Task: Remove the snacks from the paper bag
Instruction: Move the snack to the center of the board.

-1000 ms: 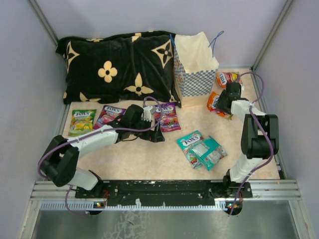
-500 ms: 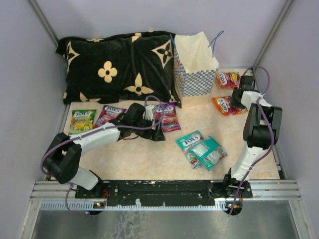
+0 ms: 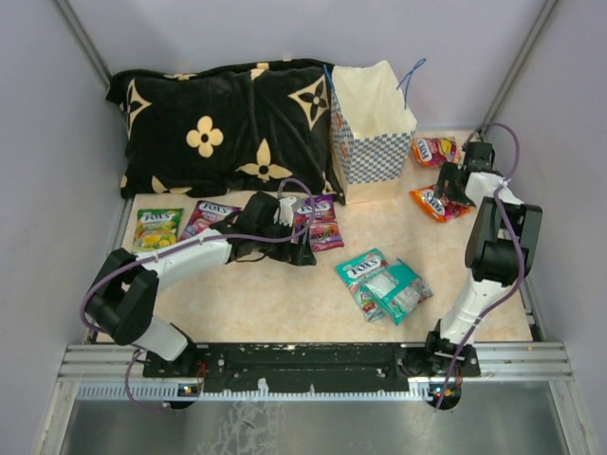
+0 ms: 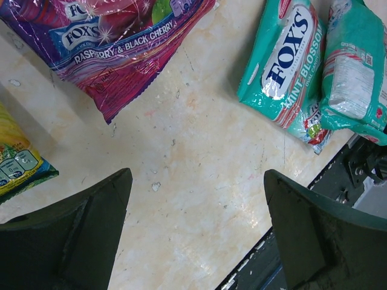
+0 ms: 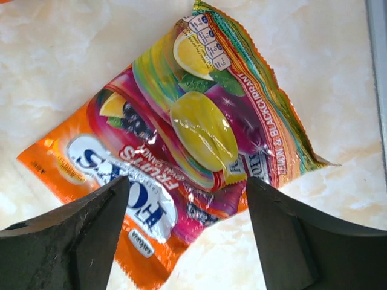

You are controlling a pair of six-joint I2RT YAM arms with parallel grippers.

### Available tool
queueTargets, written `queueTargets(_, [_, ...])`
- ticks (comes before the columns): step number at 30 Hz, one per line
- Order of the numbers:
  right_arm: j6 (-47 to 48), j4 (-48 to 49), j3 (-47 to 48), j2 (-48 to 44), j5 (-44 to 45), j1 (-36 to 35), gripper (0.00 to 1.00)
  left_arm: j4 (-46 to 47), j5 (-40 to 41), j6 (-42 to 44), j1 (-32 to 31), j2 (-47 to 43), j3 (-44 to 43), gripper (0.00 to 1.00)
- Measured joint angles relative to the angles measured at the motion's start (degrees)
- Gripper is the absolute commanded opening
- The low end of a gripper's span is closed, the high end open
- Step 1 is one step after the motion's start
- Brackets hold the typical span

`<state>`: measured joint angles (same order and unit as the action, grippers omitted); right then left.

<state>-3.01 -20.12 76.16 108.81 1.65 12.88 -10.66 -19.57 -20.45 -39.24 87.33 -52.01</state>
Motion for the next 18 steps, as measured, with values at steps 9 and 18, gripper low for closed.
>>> queueTargets(9, [5.1,-3.9,10.2,-0.5,2.2,-1.7,0.84,-1.5,0.1,0.6,-0.4,1.4,-2.3,0.96])
queueTargets(18, [8.0,-9.4,13.2,7.5,2.1,-4.3,0.86,-1.9,0.5,1.0,-0.7,1.5,-3.4,0.96])
